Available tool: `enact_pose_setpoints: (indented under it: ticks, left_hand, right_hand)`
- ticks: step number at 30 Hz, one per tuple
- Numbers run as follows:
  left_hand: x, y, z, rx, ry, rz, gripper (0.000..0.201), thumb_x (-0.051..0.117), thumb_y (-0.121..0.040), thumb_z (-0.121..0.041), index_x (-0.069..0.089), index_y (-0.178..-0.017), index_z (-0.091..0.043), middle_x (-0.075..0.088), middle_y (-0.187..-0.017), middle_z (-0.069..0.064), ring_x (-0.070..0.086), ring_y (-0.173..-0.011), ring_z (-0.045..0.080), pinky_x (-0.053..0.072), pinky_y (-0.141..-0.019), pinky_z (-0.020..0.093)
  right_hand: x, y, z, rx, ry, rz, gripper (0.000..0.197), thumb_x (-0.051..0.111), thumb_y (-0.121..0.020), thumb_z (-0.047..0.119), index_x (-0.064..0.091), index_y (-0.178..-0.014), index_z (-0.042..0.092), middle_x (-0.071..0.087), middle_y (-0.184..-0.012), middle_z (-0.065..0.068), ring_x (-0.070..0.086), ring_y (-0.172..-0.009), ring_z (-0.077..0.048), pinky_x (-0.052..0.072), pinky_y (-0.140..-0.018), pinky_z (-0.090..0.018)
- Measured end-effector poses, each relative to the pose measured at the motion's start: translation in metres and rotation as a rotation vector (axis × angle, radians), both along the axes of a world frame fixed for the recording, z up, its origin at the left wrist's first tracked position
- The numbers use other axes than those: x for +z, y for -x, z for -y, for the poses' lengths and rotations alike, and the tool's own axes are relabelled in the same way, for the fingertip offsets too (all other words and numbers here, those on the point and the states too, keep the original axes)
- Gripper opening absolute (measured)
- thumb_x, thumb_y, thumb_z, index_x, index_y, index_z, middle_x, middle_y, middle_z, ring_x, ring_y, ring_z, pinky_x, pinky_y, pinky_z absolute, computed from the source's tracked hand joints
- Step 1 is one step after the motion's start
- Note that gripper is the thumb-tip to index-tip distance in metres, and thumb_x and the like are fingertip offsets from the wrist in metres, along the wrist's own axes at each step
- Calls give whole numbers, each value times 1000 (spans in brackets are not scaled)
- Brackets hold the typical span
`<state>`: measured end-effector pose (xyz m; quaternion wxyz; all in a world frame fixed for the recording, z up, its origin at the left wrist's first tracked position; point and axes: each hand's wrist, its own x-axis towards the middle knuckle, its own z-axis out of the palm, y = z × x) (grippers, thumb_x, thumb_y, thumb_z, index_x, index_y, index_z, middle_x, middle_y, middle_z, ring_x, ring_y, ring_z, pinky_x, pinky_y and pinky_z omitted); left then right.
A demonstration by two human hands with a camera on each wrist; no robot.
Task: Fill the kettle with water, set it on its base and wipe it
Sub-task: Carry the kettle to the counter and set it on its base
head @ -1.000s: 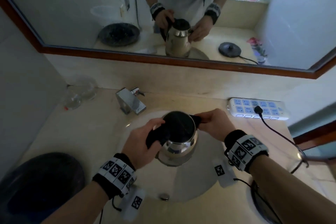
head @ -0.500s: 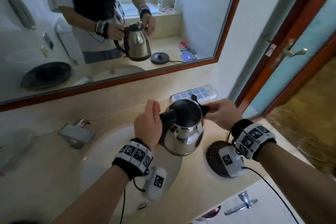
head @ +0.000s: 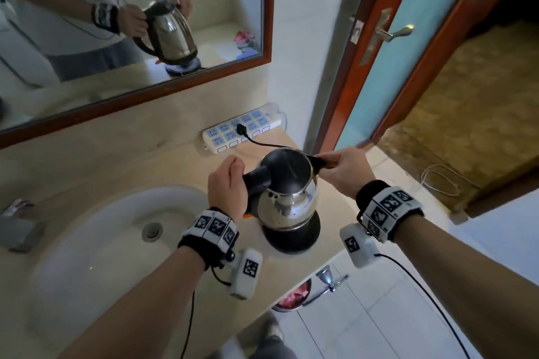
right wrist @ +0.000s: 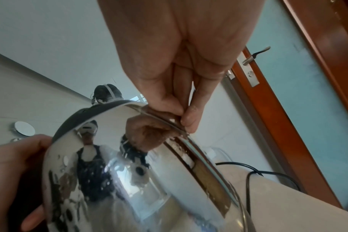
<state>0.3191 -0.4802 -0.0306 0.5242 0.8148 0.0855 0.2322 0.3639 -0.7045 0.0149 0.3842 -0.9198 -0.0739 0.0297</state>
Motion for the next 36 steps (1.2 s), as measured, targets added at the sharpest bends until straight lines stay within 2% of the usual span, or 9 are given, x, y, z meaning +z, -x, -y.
enact_pose_setpoints:
  ticks: [4,7,11,13,18,22,26,31,36]
  left_hand:
    - [-15,-2,12,-30,-14,-20,34,40,-86,-12,29,-57,-24,32,-52,-1,31,-54,25,33,-54,42]
    - [-22,-1,22,-30,-11,-40,36,40,-87,-12,29,-56,-27,31,-51,-3,30,-54,24,33,-54,43]
    - [-28,1,28,-38,-24,-55,35,40,-87,-13,29,-56,-27,30,-51,-4,30,-53,22,33,-53,44]
    - [-30,1,28,-44,-37,-54,34,39,-88,-13,29,-57,-26,31,-52,-2,30,-53,23,33,-53,44]
    - [-32,5,29,-60,-55,-49,30,39,-88,-12,32,-59,-17,32,-52,-1,31,-53,24,33,-53,43]
    - [-33,11,29,-73,-58,-44,29,39,-88,-12,35,-60,-12,32,-52,0,31,-52,25,31,-51,41]
    - [-32,20,32,-76,-89,-59,28,39,-88,-13,34,-60,-10,31,-52,3,32,-53,32,30,-51,41]
    - [-32,30,35,-74,-102,-77,32,38,-88,-16,29,-59,-23,29,-51,-1,31,-53,28,33,-51,45]
    - [-30,33,39,-49,-118,-88,32,38,-89,-18,30,-59,-26,31,-50,-5,33,-50,25,37,-51,45]
  right_hand:
    - [-20,-1,14,-18,-16,-7,28,71,-75,6,78,-99,18,75,-76,5,73,-79,-21,53,-72,-15]
    - [-31,-3,21,-33,-57,-17,28,72,-74,4,78,-98,16,75,-77,3,74,-80,-22,57,-78,-21]
    - [-41,0,27,-31,-68,-31,24,72,-76,5,78,-98,14,74,-76,2,69,-72,-15,42,-67,3]
    - [-44,1,29,-35,-84,-35,24,72,-77,4,78,-98,13,72,-73,4,66,-73,-12,40,-65,7]
    - [-48,5,31,-26,-107,-69,24,72,-78,4,78,-99,14,75,-79,2,71,-79,-17,47,-75,-9]
    - [-51,9,33,-29,-105,-55,22,72,-78,6,78,-98,15,78,-83,-2,71,-79,-17,48,-73,-5]
    - [-52,15,34,-32,-108,-53,21,71,-79,6,79,-97,14,78,-81,-3,73,-82,-23,57,-81,-26]
    - [-51,22,38,-21,-94,-46,22,70,-79,4,79,-96,14,78,-81,-4,73,-82,-23,57,-83,-28]
    - [-51,24,38,-33,-80,-47,22,70,-79,6,79,-96,16,76,-79,-1,72,-81,-20,49,-76,-16]
